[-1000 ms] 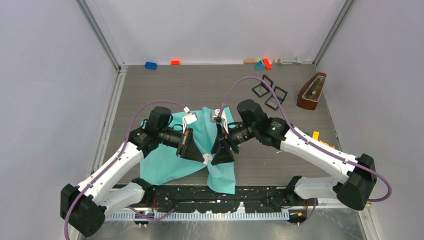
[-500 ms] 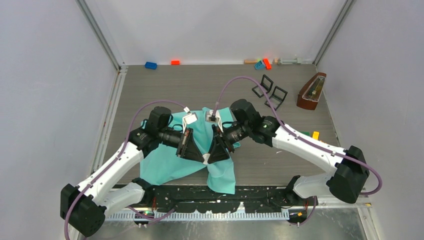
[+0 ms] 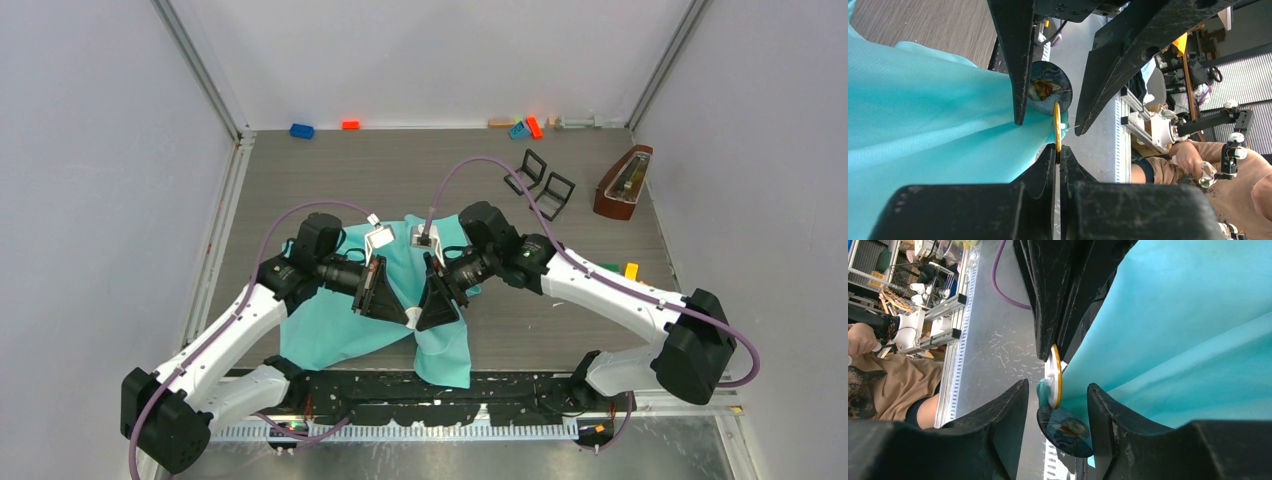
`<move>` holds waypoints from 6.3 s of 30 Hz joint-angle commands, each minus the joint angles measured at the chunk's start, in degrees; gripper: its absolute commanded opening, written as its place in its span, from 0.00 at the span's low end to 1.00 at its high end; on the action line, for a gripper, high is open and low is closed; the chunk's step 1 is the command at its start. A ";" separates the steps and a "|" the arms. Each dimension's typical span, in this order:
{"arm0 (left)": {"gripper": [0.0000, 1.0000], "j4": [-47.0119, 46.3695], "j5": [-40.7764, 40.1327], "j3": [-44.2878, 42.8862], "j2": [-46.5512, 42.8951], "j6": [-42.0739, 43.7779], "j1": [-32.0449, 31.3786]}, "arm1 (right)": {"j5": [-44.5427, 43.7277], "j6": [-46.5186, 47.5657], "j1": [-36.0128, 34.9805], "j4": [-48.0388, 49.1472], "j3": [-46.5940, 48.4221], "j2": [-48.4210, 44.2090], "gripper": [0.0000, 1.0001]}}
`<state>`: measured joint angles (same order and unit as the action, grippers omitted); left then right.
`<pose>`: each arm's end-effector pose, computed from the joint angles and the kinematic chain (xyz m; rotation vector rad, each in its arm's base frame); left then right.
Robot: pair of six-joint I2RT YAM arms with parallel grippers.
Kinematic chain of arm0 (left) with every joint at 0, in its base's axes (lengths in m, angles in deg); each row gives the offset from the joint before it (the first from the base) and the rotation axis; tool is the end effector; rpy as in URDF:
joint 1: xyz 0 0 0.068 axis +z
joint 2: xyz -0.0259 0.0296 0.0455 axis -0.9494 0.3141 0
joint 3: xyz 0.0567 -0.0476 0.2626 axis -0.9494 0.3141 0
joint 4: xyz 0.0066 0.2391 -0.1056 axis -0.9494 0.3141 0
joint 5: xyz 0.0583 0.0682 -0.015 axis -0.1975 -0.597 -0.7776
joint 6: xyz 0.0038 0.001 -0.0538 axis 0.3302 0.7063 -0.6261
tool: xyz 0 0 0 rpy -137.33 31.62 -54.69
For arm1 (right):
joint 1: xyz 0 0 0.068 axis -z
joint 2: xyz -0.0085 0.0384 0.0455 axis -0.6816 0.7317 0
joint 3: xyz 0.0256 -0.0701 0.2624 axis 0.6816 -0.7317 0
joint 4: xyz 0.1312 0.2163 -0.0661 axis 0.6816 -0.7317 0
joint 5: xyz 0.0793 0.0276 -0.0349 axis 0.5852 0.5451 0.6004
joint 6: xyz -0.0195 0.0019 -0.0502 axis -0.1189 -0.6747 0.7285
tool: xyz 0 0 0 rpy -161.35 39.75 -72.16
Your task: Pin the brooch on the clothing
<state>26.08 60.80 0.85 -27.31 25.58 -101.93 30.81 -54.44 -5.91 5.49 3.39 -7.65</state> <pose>0.1533 -0.1271 0.2867 0.9175 2.1065 -1.7324 0.1644 0.2329 0.2952 -1.3959 1.8610 1.5596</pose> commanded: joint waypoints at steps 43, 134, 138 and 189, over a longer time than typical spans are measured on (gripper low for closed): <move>0.00 -3.19 4.01 -1.47 -0.98 -1.40 0.45 | -6.71 -14.48 5.79 20.17 -6.69 -1.51 0.16; 0.97 3.84 -46.39 -1.37 -0.36 -9.40 17.21 | -47.20 -19.84 13.36 -6.51 -3.92 -10.30 0.64; 0.98 -1.52 -58.87 3.93 1.32 -14.67 21.60 | -52.41 -20.84 14.31 -10.26 -4.32 -6.30 0.63; 0.00 -20.76 -68.62 -4.44 30.49 -18.34 29.83 | -41.39 -22.81 24.19 6.40 14.20 35.01 0.04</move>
<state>6.96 -7.72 -0.87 5.63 7.50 -72.69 -13.78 -75.77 17.82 10.27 16.83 28.45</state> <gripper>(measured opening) 0.072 0.132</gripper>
